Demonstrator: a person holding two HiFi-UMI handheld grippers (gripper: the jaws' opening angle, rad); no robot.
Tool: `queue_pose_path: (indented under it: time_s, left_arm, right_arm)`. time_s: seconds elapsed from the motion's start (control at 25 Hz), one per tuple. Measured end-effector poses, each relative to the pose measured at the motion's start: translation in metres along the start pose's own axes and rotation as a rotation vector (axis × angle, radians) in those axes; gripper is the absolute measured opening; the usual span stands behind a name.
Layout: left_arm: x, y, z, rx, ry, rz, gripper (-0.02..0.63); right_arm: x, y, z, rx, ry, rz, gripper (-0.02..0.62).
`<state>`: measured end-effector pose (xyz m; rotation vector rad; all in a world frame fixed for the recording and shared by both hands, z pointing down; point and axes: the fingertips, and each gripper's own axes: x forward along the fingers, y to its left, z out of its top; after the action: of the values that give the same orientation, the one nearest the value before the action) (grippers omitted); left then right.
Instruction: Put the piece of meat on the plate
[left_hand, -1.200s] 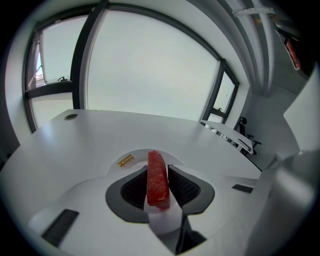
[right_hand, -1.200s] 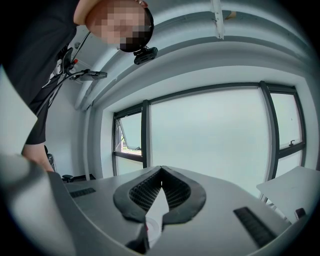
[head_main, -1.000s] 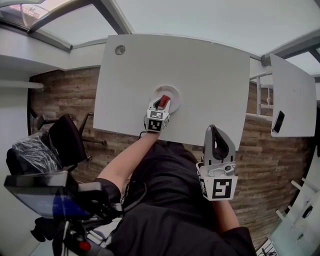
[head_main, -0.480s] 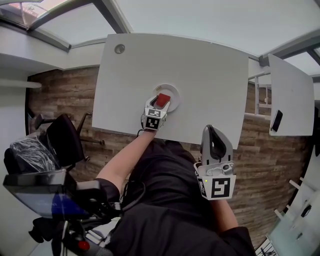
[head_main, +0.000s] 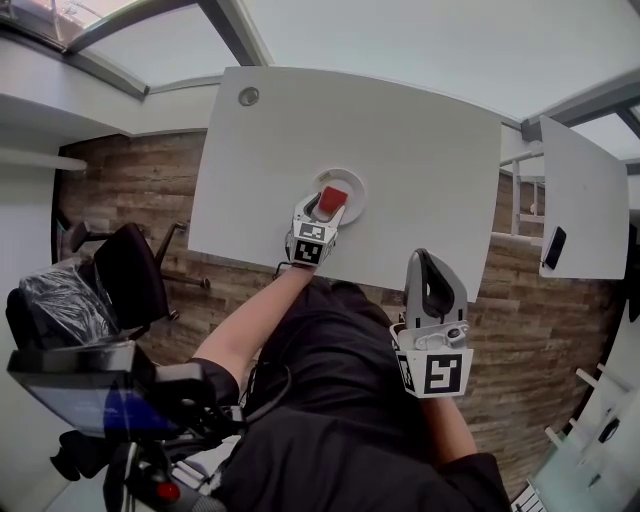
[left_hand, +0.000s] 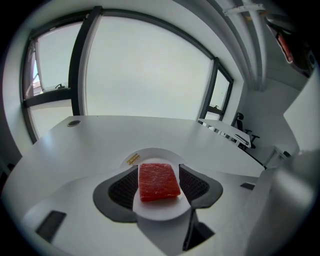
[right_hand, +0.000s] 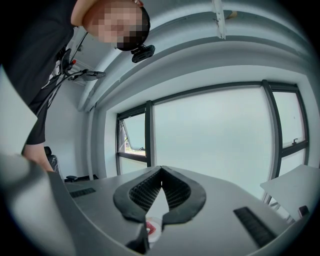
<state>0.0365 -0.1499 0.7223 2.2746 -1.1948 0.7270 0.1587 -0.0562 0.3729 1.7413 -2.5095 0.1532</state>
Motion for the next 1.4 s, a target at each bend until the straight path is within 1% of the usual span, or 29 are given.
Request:
queue_pose_path:
  time_s: [0.08,0.12,0.24,0.4,0.52,0.68,0.76,0.88,0.96,1.04,1.08,1.2,1.28,1.36,1.4]
  left_arm:
    - [-0.005,0.000,0.001,0.003,0.012,0.009,0.241]
    - [-0.007,-0.001,0.005,-0.004,0.002,0.007,0.241]
    - [-0.015,-0.005,0.017,-0.029,-0.063,-0.005,0.239]
    - [-0.022,-0.003,0.024,-0.022,-0.083,0.018,0.239]
    - [-0.030,-0.008,0.033,-0.019,-0.109,0.004,0.239]
    - [-0.034,-0.007,0.030,-0.031,-0.112,0.011,0.238]
    - [-0.038,-0.011,0.030,-0.033,-0.115,0.000,0.238]
    - [-0.047,-0.017,0.034,-0.009,-0.098,-0.008,0.238]
    - [-0.053,-0.019,0.039,0.005,-0.109,-0.004,0.233]
    - [-0.062,-0.020,0.047,0.018,-0.140,-0.001,0.160]
    - [-0.065,-0.022,0.049,0.021,-0.150,-0.008,0.144]
    - [-0.069,-0.029,0.049,0.022,-0.169,-0.052,0.142]
    - [-0.076,-0.031,0.053,0.030,-0.182,-0.061,0.140]
    - [-0.086,-0.032,0.058,0.033,-0.200,-0.060,0.091]
    - [-0.092,-0.031,0.062,0.032,-0.213,-0.058,0.086]
  right_arm:
    - [0.000,0.001,0.000,0.000,-0.001,0.002,0.006]
    - [0.000,0.003,0.001,0.000,-0.001,0.005,0.006]
    - [-0.002,0.009,0.003,-0.004,-0.002,0.019,0.006]
    - [0.003,0.011,0.001,-0.009,-0.011,0.036,0.006]
    - [0.002,0.011,0.005,-0.009,-0.018,0.038,0.006]
    - [0.002,0.010,0.007,-0.008,-0.029,0.040,0.006]
    - [0.000,0.011,0.010,-0.013,-0.035,0.042,0.006]
    - [-0.004,0.014,0.013,-0.015,-0.043,0.041,0.006]
    - [-0.004,0.016,0.015,-0.012,-0.047,0.040,0.006]
    - [-0.004,0.018,0.017,-0.013,-0.054,0.044,0.006]
    - [-0.004,0.019,0.018,-0.015,-0.058,0.046,0.006]
    - [-0.003,0.024,0.020,-0.022,-0.066,0.052,0.006]
    - [-0.002,0.027,0.019,-0.019,-0.068,0.057,0.006]
    - [-0.001,0.031,0.020,-0.018,-0.070,0.065,0.006]
    - [0.001,0.033,0.022,-0.021,-0.074,0.069,0.006]
